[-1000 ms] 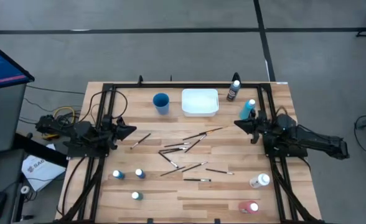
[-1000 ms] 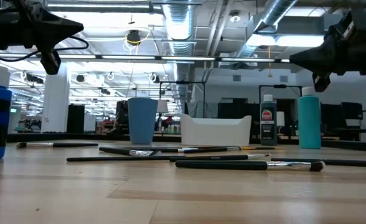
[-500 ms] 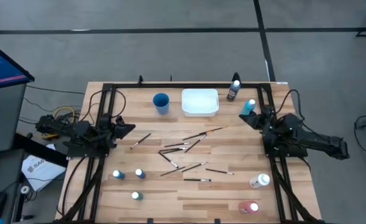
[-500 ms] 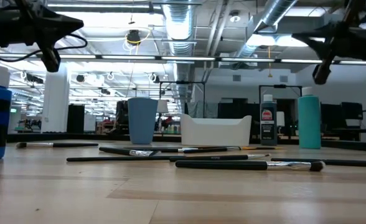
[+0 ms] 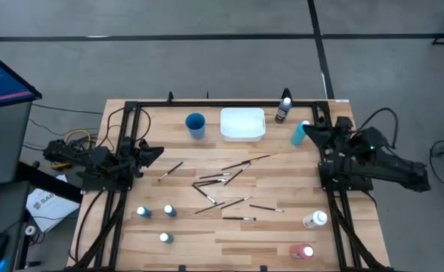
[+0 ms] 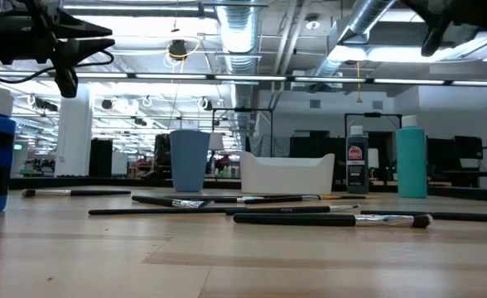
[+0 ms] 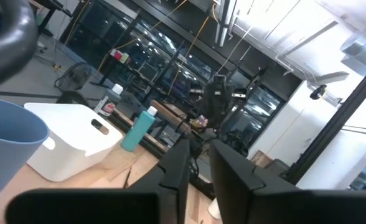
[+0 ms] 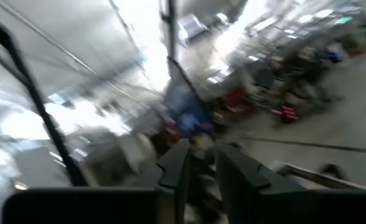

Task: Pick & Place Paint Supplies
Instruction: Put the black paint bottle into the white bin

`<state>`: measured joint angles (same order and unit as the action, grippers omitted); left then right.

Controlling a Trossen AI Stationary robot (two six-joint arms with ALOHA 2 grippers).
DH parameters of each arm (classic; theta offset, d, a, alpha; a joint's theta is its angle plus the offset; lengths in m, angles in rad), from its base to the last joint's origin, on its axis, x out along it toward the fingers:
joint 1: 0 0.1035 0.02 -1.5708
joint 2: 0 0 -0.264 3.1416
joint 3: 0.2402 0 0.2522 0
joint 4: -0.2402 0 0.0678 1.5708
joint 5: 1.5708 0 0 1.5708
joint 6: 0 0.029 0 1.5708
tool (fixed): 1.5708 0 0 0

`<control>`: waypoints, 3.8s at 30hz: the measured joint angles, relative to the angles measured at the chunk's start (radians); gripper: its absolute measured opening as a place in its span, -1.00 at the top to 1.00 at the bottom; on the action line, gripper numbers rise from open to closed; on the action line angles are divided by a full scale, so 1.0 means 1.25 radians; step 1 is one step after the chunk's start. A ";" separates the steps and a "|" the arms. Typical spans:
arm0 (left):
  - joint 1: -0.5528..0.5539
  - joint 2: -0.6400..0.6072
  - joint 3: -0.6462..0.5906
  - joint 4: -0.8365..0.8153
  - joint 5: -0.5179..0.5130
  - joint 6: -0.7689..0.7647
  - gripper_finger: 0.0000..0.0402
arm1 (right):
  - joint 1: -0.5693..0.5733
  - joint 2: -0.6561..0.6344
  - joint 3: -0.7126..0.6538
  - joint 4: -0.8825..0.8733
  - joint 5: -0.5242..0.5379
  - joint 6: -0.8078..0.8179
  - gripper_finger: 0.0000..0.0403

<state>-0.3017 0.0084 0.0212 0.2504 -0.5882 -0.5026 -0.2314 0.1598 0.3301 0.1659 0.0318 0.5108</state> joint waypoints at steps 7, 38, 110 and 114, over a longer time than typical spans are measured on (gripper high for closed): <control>0.000 0.000 0.000 0.001 -0.006 0.000 0.52 | 0.000 0.211 0.209 -0.273 0.130 -0.127 0.30; 0.000 0.000 0.000 0.005 -0.008 -0.009 0.05 | -0.345 0.788 0.541 -0.755 0.220 -0.100 -0.31; 0.000 0.000 -0.001 0.016 -0.008 -0.027 -0.01 | -0.459 1.127 0.764 -0.880 0.162 -0.222 0.21; 0.000 0.000 -0.001 0.016 -0.008 -0.027 0.00 | -0.458 1.126 0.765 -0.883 0.161 -0.225 0.38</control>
<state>-0.3019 0.0082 0.0204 0.2707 -0.5981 -0.5367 -0.8041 1.5677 1.2861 -0.9378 0.2333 0.2290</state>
